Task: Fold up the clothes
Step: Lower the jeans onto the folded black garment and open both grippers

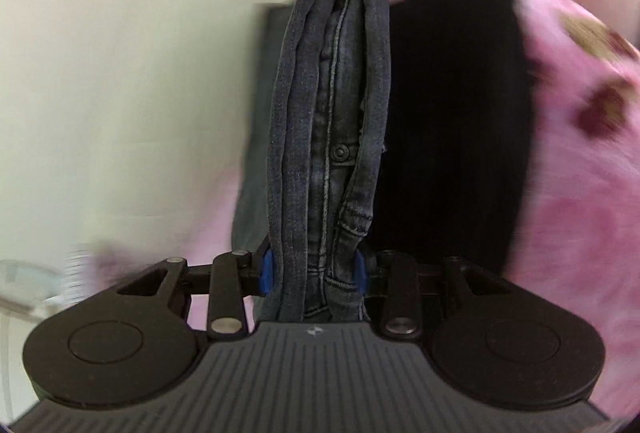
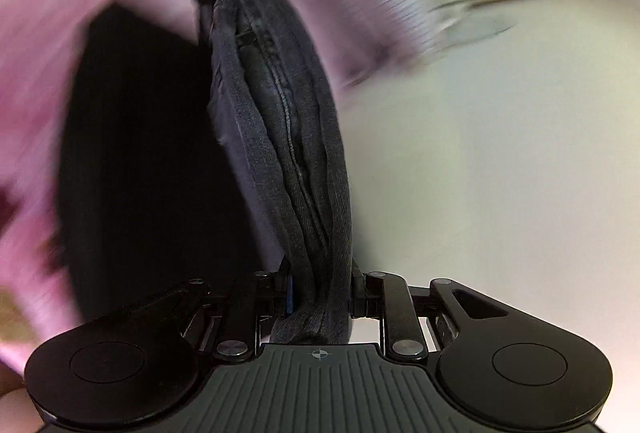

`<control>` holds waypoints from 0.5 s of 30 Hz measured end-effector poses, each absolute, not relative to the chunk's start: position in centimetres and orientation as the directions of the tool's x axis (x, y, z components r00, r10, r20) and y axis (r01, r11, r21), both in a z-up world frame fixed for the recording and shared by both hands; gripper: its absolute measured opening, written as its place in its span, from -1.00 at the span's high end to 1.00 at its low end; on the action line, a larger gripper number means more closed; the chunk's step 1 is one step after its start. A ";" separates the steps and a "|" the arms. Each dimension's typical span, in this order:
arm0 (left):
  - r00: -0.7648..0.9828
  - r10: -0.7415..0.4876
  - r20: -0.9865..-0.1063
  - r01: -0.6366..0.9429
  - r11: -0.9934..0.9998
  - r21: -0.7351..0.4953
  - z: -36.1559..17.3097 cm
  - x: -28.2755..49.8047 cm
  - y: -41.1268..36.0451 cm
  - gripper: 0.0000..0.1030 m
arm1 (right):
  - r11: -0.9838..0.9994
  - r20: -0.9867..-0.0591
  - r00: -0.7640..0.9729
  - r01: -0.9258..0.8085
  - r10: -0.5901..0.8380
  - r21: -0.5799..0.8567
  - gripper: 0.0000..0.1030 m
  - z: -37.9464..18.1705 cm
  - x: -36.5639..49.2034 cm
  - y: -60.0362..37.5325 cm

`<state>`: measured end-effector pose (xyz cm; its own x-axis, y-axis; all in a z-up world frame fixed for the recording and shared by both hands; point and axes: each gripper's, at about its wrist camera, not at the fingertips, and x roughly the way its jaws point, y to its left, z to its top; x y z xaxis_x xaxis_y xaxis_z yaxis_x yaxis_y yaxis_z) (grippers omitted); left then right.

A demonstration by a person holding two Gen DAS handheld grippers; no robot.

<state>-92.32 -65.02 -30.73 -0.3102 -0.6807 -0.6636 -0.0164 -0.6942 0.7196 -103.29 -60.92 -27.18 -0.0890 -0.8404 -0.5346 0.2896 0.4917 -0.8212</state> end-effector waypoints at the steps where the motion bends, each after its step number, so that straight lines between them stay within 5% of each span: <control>1: -0.312 -0.680 -0.663 -0.034 -0.689 0.724 -32.1 -92.3 -64.1 0.34 | 0.541 -0.584 -0.090 0.287 -0.807 -0.791 0.58 -29.5 -103.9 -60.5; 15: -0.335 -0.690 -0.641 -0.055 -0.665 0.745 -32.5 -90.6 -64.3 0.35 | 0.550 -0.605 -0.046 0.367 -0.795 -0.750 0.58 -31.4 -103.1 -58.4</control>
<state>-90.65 -64.26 -32.48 -0.3351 -0.6902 -0.6413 -0.0553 -0.6651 0.7447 -103.07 -58.37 -31.37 -0.0456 -0.7949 -0.6050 0.3674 0.5498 -0.7501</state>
